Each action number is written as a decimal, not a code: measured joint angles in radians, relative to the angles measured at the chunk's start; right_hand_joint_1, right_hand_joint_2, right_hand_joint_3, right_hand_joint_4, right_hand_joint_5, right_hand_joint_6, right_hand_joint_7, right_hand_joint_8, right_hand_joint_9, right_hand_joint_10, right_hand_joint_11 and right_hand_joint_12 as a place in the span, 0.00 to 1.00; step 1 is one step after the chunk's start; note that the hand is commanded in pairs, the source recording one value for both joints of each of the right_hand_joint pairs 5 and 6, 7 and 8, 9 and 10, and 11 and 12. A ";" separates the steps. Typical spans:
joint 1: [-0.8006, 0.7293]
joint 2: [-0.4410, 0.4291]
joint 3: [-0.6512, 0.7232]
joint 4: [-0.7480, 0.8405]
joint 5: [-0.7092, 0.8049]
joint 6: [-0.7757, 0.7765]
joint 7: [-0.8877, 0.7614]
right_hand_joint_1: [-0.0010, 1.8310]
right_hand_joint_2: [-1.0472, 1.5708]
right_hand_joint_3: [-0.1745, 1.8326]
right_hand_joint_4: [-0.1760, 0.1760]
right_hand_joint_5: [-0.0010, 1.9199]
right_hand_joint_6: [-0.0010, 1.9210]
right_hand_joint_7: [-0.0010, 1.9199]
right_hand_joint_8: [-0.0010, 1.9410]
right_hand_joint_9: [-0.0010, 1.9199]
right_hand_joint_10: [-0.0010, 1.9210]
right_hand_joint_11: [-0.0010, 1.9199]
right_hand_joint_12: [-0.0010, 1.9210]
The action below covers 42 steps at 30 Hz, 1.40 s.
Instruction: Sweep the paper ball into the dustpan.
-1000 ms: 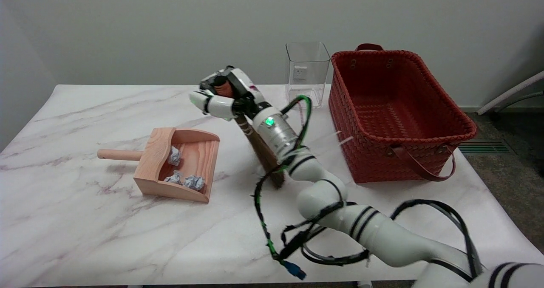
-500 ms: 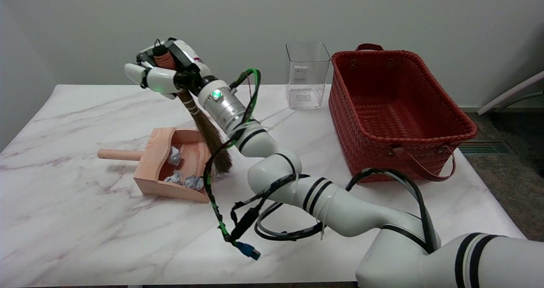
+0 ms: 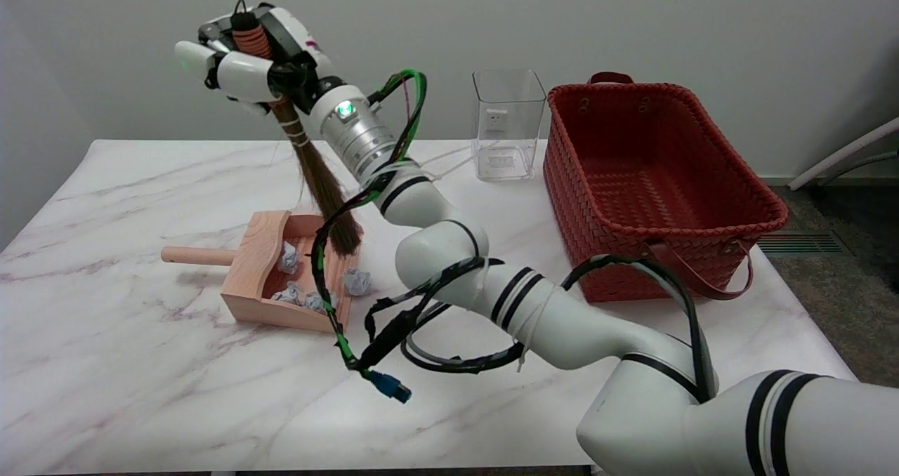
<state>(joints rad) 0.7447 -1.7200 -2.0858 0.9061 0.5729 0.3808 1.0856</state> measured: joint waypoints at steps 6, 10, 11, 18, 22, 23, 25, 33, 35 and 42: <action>-0.045 0.057 0.040 0.115 0.018 -0.027 -0.072 0.65 1.00 0.32 0.50 1.00 1.00 1.00 0.99 1.00 1.00 0.97 0.97; -0.108 0.106 0.070 0.198 0.026 -0.044 -0.113 0.65 1.00 0.32 0.50 1.00 1.00 1.00 0.99 1.00 1.00 0.97 0.97; -0.124 0.116 0.076 0.215 0.028 -0.049 -0.122 0.65 1.00 0.32 0.50 1.00 1.00 1.00 0.99 1.00 1.00 0.97 0.97; -0.236 0.160 0.107 0.293 0.056 -0.065 -0.175 0.65 1.00 0.32 0.50 1.00 1.00 1.00 0.99 1.00 1.00 0.97 0.97; -0.277 0.158 0.107 0.292 0.088 -0.056 -0.195 0.65 1.00 0.32 0.50 1.00 1.00 1.00 0.99 1.00 1.00 0.97 0.97; -0.285 0.155 0.105 0.288 0.098 -0.051 -0.199 0.65 1.00 0.32 0.50 1.00 1.00 1.00 0.99 1.00 1.00 0.97 0.97; -0.294 0.146 0.098 0.275 0.118 -0.046 -0.207 0.64 1.00 0.31 0.50 1.00 1.00 1.00 0.99 1.00 1.00 0.97 0.97; -0.263 0.096 0.041 0.180 0.172 -0.023 -0.219 0.64 1.00 0.34 0.50 1.00 1.00 1.00 0.99 1.00 1.00 0.96 0.96; -0.243 0.076 0.023 0.150 0.182 -0.019 -0.216 0.64 1.00 0.36 0.50 1.00 1.00 1.00 0.99 1.00 1.00 0.95 0.95; -0.158 -0.004 -0.028 0.046 0.204 -0.005 -0.170 0.61 1.00 0.49 0.50 1.00 1.00 1.00 0.99 0.98 0.98 0.92 0.92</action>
<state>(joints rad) 0.5864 -1.7240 -2.1134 0.9519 0.7767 0.3762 0.9152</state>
